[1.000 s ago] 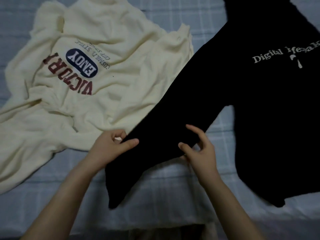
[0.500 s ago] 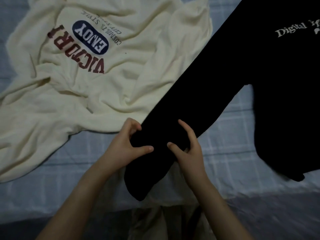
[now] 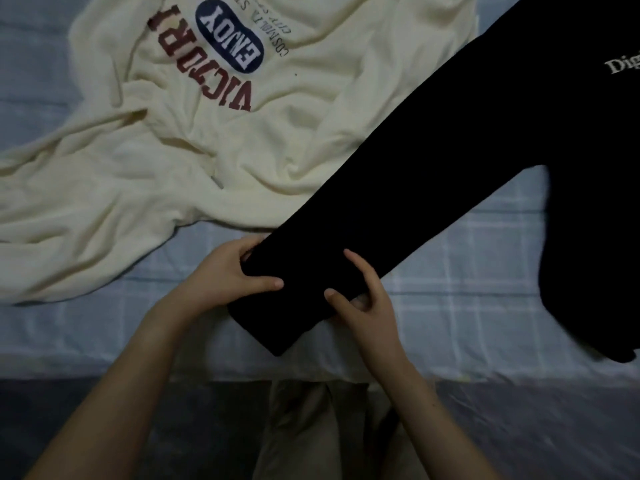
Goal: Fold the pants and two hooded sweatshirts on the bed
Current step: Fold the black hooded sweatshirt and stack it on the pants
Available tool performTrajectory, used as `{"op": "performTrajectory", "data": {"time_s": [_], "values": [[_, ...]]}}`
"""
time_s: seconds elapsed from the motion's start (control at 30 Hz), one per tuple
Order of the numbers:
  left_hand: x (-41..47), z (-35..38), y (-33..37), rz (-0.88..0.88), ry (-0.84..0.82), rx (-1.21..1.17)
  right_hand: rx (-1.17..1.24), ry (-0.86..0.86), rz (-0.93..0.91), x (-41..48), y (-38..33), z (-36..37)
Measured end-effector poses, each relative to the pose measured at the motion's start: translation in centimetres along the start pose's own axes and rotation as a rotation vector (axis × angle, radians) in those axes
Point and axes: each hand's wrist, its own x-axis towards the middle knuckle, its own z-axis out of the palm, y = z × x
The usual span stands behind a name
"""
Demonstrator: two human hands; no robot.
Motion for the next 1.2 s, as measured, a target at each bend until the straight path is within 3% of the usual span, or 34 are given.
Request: {"op": "performTrajectory", "data": {"time_s": [0.13, 0.3, 0.43, 0.6, 0.7, 0.8, 0.97, 1.07, 1.2], "values": [[-1.8, -2.5, -2.1, -0.002, 0.125, -0.155, -0.056, 0.054, -0.132, -0.5, -0.7, 2.6], [-1.2, -0.1, -4.1, -0.077, 0.183, -0.004, -0.191, 0.05, 0.061, -0.3, 0.2, 4.2], [-2.2, -0.2, -5.1, -0.066, 0.228, -0.164, -0.29, -0.116, 0.088, -0.8, -0.3, 2.7], [-4.4, 0.0, -6.3, -0.113, 0.284, -0.344, -0.72, -0.087, -0.241, -2.6, -0.8, 3.9], [-4.4, 0.1, -6.5, -0.129, 0.313, -0.402, -0.758, -0.257, -0.383, -1.8, -0.4, 6.4], [-4.0, 0.3, -6.7, -0.112, 0.338, -0.393, -1.058, -0.43, -0.453, -0.6, 0.6, 7.7], [-4.0, 0.6, -7.3, -0.101, 0.341, -0.414, -0.992, -0.435, -0.547, 0.8, 1.1, 6.1], [-4.1, 0.7, -7.5, -0.11, 0.36, -0.447, -1.162, -0.368, -0.693, 1.5, 1.3, 3.8], [-4.2, 1.1, -7.1, -0.09, 0.369, -0.486, -1.231, -0.408, -0.703, 3.0, 1.0, 2.4]]}}
